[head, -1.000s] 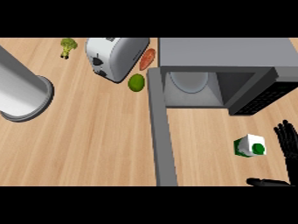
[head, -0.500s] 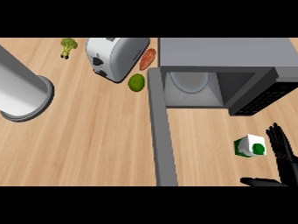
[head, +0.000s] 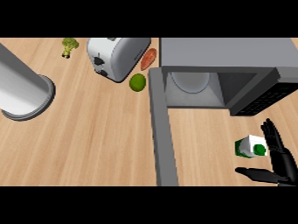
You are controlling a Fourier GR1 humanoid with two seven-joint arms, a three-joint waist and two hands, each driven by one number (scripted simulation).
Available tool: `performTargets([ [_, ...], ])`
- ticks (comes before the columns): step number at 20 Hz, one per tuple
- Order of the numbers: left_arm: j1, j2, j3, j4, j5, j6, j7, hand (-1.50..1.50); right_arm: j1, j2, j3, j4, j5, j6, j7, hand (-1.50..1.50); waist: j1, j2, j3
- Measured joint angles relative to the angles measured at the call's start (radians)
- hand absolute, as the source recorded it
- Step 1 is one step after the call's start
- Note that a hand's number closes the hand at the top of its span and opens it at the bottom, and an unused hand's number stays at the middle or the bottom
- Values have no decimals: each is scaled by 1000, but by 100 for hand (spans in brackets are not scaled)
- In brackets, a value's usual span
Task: Pick up the milk, place it into the microwave and close the microwave
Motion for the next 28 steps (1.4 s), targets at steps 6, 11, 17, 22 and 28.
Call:
performTargets([
  [6, 0, -11, 2, 6, 8, -16, -12, -150, -93, -25, -2, 192, 25, -14, -67, 150, 4, 1, 1],
  [11, 9, -19, -3, 5, 12, -26, -25, -150, -137, -20, 19, 223, 58, -47, -103, 150, 7, 2, 1],
  [17, 6, -24, -1, 6, 9, -27, -29, -150, -139, 6, 35, 201, 54, -52, -129, 150, 1, 0, 0],
  [22, -8, -7, 22, 18, 24, -28, -17, -150, -199, 33, 41, 183, 40, -55, -107, 150, 0, 0, 0],
  [28, 23, -12, 31, 12, 42, -42, -25, -150, -248, 82, 71, 140, 25, -35, -76, 150, -2, -2, -1],
])
